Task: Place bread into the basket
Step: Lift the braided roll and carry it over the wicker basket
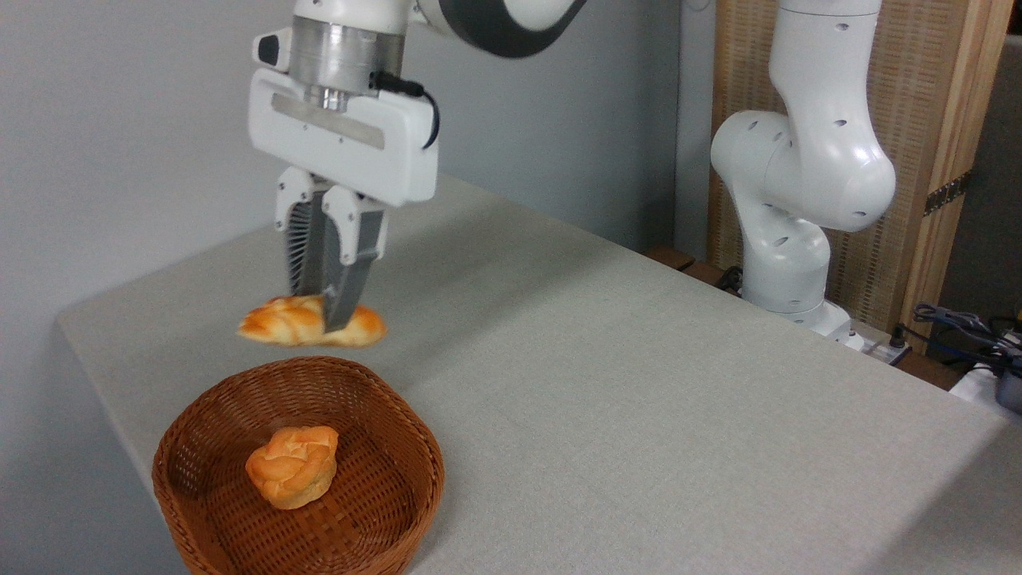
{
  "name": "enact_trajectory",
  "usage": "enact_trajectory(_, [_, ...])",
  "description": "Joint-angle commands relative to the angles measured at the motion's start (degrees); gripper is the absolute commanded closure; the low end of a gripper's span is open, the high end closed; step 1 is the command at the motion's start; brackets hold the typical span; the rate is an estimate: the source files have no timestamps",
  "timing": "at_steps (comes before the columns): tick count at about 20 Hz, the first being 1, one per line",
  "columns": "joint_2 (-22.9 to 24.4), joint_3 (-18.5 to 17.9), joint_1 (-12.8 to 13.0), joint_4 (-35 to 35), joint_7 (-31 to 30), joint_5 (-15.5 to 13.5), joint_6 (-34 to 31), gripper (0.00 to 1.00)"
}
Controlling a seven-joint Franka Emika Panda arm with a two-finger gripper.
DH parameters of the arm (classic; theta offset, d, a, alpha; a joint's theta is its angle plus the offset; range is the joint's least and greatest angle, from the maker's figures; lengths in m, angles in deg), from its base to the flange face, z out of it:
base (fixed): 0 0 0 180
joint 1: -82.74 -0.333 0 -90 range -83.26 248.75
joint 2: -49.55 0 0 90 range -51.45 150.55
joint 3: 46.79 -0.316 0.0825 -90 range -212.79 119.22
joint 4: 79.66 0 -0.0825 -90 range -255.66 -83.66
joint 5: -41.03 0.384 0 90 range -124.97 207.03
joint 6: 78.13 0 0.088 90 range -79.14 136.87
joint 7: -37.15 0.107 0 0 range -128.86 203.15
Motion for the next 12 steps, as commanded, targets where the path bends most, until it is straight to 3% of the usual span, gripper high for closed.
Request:
enact_trajectory(1, [-3.7, -0.5, 0.5, 0.8, 0.8, 2.6, 6.2, 0.71])
enact_trajectory(5, [-6.4, -1.0, 0.4, 0.8, 0.7, 3.7, 10.0, 0.60])
enact_trajectory(7, [-8.0, -1.4, 0.4, 0.8, 0.8, 3.9, 10.6, 0.42])
enact_trajectory(9, [-8.5, -1.9, 0.4, 0.8, 0.8, 5.1, 10.7, 0.14])
enact_trajectory(12, [-8.8, -2.6, 0.4, 0.7, 0.8, 7.8, 10.7, 0.07])
